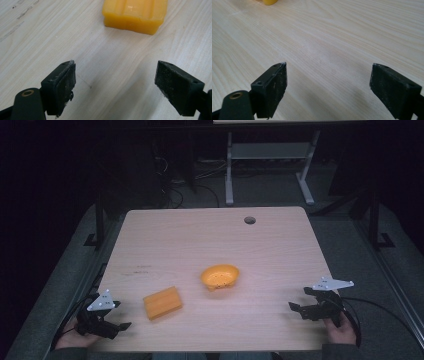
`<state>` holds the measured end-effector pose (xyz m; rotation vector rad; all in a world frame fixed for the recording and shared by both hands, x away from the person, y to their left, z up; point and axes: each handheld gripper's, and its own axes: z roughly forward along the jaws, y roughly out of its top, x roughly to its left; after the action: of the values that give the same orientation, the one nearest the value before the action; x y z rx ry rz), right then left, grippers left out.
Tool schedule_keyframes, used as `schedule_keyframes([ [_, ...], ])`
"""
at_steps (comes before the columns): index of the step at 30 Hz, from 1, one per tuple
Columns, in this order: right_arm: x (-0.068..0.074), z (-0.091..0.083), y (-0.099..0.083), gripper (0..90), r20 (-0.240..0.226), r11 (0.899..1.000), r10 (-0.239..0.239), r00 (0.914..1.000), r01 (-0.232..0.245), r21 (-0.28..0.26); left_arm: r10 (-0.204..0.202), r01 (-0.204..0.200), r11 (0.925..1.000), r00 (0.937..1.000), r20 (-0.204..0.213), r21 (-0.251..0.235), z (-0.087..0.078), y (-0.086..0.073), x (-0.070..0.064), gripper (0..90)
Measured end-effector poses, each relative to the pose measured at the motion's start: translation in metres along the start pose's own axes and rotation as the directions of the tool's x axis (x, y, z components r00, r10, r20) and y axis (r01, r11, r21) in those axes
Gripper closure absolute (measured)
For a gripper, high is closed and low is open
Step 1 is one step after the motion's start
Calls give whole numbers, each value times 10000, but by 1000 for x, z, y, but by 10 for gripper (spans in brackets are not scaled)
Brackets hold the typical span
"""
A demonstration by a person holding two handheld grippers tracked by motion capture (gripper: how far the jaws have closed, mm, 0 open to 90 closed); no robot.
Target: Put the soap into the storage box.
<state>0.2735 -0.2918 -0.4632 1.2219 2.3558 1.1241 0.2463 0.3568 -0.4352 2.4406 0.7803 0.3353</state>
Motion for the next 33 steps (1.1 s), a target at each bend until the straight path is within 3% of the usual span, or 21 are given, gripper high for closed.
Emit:
schedule_keyframes([
  [13, 2, 2, 1, 140, -42, 9999, -91, 9999, 91, 42, 409, -410, 9991, 9990, 162, 89, 3, 12, -6, 164],
  [19, 3, 3, 3, 139, -57, 9998, -212, 9998, 212, 3, 411, -410, 9991, 9991, 144, -57, 2, 18, -8, 164],
  [33, 3, 5, 4, 140, -142, 9997, -249, 9996, 251, 78, 965, -963, 9953, 9950, 252, -102, 8, 40, -12, 164],
])
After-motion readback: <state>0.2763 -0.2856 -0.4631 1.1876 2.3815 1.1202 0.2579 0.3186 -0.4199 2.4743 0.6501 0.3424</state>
